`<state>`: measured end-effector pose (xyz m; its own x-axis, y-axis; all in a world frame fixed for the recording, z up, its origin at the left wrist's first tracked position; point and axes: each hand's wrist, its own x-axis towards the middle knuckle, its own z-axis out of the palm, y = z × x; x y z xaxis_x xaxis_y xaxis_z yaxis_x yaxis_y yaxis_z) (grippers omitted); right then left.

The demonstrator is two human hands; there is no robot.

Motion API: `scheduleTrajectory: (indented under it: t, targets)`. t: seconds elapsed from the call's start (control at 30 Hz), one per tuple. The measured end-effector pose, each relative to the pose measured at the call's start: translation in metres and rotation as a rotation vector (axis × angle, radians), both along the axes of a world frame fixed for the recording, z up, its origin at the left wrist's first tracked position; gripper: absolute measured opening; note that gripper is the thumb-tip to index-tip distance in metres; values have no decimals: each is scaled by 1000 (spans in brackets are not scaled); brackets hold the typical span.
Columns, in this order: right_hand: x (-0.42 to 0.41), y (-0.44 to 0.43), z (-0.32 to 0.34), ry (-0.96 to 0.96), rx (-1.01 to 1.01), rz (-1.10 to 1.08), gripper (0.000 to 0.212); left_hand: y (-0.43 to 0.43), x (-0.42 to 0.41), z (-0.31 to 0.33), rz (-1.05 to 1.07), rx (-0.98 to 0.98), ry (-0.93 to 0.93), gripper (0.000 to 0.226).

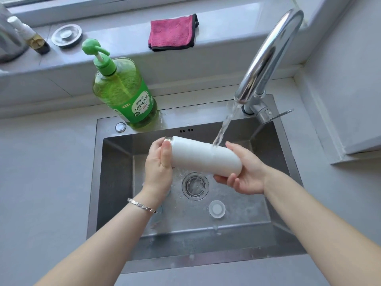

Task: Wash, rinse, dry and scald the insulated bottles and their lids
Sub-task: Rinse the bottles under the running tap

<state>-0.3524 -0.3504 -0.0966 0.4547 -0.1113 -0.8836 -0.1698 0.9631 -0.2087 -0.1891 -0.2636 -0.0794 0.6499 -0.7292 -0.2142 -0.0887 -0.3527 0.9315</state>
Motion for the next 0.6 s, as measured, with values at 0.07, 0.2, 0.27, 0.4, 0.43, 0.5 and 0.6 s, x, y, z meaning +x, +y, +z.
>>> scheduleTrajectory:
  t: [0.07, 0.2, 0.27, 0.4, 0.43, 0.5, 0.6]
  targets:
    - [1, -2, 5, 198, -189, 39, 46, 1, -5, -6, 22, 44, 1, 28]
    - [22, 9, 0, 436, -770, -69, 36, 4, -8, -7, 211, 85, 115, 38]
    - [30, 22, -6, 349, -978, -25, 37, 6, 1, -5, 331, 106, 306, 36]
    - [33, 35, -7, 161, -1011, 33, 58, 16, 24, -11, 338, 261, 567, 21]
    - [32, 34, -7, 162, -1025, 22, 61, 18, 28, -13, 301, 315, 578, 19]
    - [26, 29, -6, 198, -1064, -2, 60, 20, 33, -18, 196, 377, 602, 19]
    - [18, 18, 0, 247, -1159, 13, 53, 15, 26, -19, 60, 425, 675, 20]
